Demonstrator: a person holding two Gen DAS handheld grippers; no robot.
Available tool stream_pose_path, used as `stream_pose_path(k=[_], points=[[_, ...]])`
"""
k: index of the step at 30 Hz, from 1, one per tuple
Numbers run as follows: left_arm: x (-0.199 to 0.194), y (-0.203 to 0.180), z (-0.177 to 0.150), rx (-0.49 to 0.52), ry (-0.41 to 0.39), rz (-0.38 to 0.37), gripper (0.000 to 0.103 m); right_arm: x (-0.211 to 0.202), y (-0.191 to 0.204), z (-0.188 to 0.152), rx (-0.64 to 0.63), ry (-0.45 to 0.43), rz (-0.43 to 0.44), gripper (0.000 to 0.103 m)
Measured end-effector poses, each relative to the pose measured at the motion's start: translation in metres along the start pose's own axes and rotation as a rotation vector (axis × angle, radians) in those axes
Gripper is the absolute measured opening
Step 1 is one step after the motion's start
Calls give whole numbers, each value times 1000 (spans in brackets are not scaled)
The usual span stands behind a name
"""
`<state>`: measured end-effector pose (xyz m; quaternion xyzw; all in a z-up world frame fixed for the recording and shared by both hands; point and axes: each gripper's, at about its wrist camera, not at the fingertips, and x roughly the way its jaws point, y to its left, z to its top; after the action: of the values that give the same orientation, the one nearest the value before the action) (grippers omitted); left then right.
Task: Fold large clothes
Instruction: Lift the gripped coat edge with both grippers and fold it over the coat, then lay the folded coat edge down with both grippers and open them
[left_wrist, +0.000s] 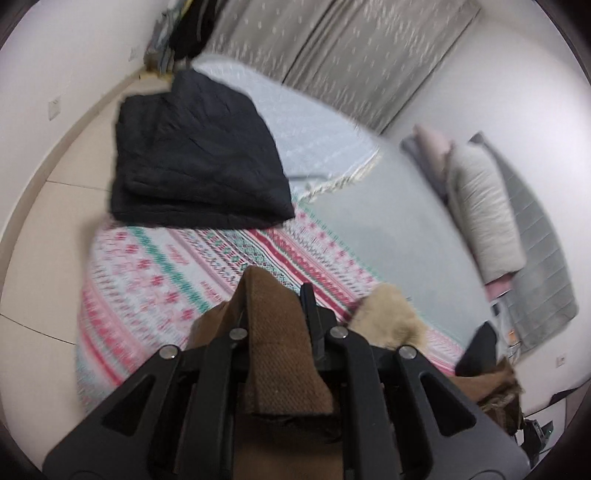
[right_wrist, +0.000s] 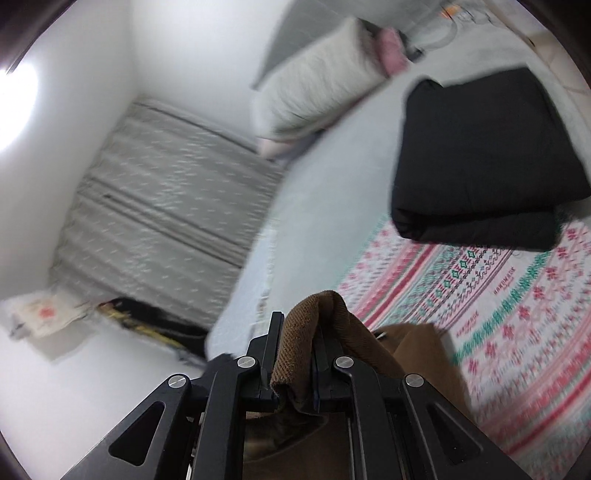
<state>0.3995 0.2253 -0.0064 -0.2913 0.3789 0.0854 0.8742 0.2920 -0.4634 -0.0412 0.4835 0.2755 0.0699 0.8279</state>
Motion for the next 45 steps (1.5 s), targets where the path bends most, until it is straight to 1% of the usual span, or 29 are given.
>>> stream_pose_path(k=[3,6,8,9,11,12,15,17,18,19,21,22,23,24,25,26,28,30,32,33,34,35,36,37,38,39,41,43,45], points=[[66,-8,7,14,88,85,16,62,-32,12,66,52,-90,11],[116,-1,6,-9,169,113,20,115,-71,15,120,90,-189,12],[142,8,3,-27,220,116,22,134,-86,16,142,114,-225,12],[151,16,1,-45,237,101,25,142,-93,18,154,120,-229,13],[158,28,2,-99,254,37,26,150,-99,19,166,130,-229,14],[158,35,3,-136,267,-3,28,153,-102,21,172,137,-227,17],[151,51,14,-260,282,-131,37,156,-103,27,179,137,-210,20],[139,60,22,-330,251,-194,42,154,-99,31,187,117,-184,24],[132,63,27,-339,223,-200,51,152,-98,33,183,104,-174,26],[122,64,32,-338,174,-187,61,151,-97,35,171,96,-173,26],[101,65,39,-318,76,-154,67,147,-92,35,130,94,-196,26],[90,64,40,-291,39,-157,68,146,-91,35,111,96,-208,26],[86,63,40,-269,34,-160,69,145,-89,36,100,96,-214,26],[82,59,40,-234,39,-160,69,143,-86,37,94,89,-215,26],[81,55,38,-193,48,-147,70,138,-83,39,73,59,-228,27],[83,51,36,-159,56,-134,70,132,-77,41,42,21,-249,31],[87,39,27,-63,100,-90,70,119,-63,44,-50,-51,-302,32],[96,35,20,-24,146,-69,71,115,-51,46,-125,-49,-326,37],[107,38,12,-23,200,-67,71,121,-40,43,-207,27,-312,38],[112,38,6,-29,231,-66,71,128,-33,39,-263,90,-309,40],[114,37,3,-29,239,-54,71,139,-26,32,-343,175,-316,42],[114,36,1,-16,237,-36,71,145,-21,24,-407,225,-329,42],[113,33,-1,15,229,-15,71,153,-16,14,-494,273,-364,42],[111,29,-3,48,214,1,71,159,-15,7,-545,298,-402,42],[111,25,-5,82,204,21,71,163,-16,3,-561,313,-418,43],[112,19,-8,138,204,63,71,169,-22,-1,-563,347,-426,43],[118,15,-12,189,205,98,71,176,-34,-6,-548,379,-441,43],[126,20,-16,180,217,105,71,183,-51,-6,-505,392,-438,43],[133,29,-18,141,211,70,69,183,-57,-7,-499,379,-413,41]])
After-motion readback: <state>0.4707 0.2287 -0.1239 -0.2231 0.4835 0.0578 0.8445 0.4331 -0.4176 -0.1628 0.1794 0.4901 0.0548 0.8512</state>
